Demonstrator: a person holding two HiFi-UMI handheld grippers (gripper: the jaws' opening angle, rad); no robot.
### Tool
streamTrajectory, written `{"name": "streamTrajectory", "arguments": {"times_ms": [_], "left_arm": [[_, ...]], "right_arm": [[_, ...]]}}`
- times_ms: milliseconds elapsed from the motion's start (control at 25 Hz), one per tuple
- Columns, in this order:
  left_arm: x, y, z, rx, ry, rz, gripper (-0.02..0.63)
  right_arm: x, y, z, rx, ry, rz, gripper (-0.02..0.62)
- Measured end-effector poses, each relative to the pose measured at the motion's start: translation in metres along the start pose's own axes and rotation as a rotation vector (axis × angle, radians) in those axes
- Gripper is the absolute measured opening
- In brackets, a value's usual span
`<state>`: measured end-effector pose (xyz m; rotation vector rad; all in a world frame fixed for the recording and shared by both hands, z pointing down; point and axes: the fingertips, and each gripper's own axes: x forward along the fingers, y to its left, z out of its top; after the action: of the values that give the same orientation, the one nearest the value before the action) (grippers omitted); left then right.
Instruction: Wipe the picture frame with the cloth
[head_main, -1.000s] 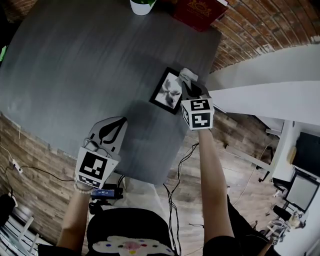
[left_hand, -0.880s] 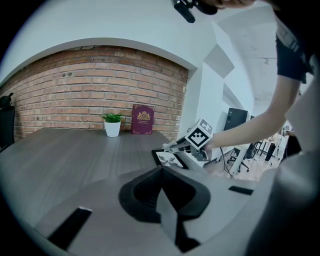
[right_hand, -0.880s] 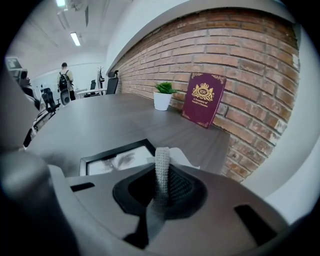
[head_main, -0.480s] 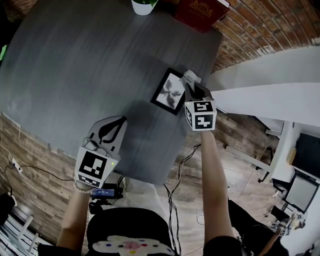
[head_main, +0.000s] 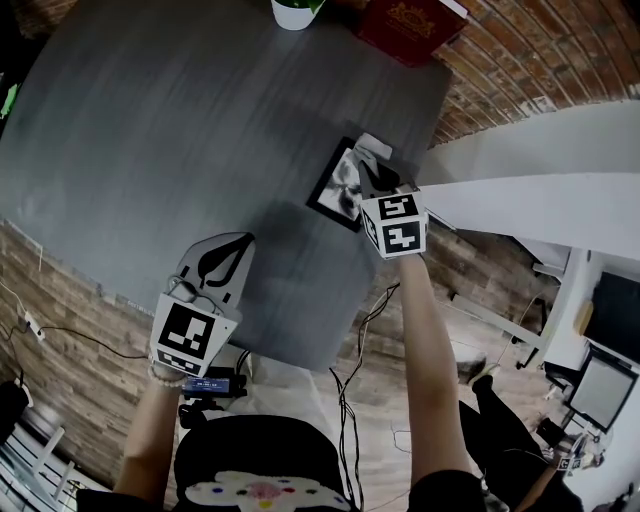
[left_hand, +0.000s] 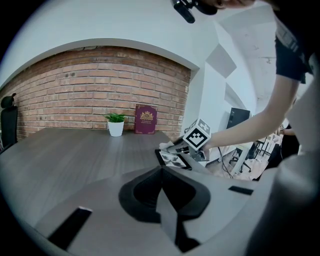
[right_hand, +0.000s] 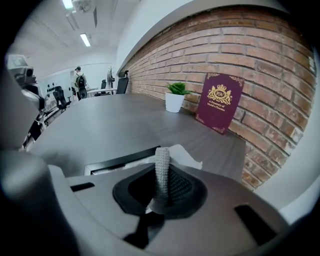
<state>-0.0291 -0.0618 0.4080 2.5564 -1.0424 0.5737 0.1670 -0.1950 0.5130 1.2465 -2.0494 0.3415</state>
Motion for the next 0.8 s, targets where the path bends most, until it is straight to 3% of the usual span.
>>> {"name": "streamTrajectory", "arguments": {"times_ms": [800], "left_arm": [[-0.002, -0.002, 0.003, 0.001, -0.007, -0.005, 0.009]], "right_arm": [[-0.013, 0.062, -0.008, -0.118, 0.016, 0.192, 0.025]]}}
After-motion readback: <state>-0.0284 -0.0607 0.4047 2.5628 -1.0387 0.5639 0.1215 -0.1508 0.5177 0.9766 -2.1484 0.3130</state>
